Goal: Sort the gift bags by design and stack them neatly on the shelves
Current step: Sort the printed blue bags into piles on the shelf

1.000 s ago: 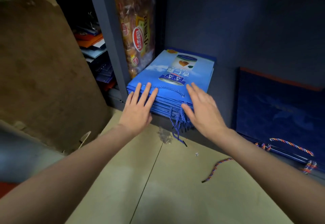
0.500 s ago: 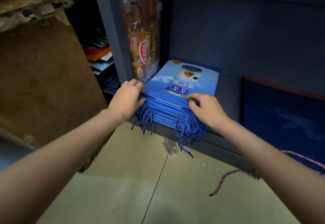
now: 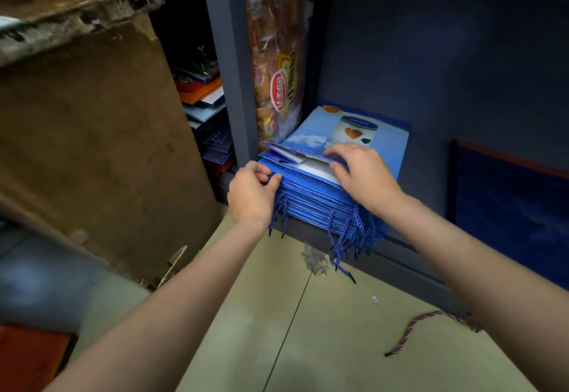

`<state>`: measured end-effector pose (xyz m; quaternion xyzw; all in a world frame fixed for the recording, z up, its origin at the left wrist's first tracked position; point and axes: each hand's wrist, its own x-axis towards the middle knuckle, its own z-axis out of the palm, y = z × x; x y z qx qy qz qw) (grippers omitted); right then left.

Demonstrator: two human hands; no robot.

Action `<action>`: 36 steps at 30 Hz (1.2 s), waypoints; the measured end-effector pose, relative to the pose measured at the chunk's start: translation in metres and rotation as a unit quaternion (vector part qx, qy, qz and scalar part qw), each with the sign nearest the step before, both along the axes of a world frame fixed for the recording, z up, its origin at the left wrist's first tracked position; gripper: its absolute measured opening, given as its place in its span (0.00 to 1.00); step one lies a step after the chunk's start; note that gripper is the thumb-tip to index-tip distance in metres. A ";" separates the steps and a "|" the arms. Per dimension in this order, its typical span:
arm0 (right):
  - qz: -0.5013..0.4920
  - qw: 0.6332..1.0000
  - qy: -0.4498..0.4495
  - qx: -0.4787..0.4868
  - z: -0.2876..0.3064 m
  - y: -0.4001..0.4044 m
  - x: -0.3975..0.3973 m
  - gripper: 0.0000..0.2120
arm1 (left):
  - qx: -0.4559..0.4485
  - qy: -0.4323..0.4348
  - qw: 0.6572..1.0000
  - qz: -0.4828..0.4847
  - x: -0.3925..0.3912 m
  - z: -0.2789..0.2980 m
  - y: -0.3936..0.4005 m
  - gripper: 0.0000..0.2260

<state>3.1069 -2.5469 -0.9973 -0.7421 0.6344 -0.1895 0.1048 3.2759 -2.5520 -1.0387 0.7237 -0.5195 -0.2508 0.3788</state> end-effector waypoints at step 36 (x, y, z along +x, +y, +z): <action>-0.071 0.980 -0.164 -0.088 -0.021 0.004 0.000 0.21 | 0.048 0.033 0.998 0.002 -0.037 0.016 -0.023 0.05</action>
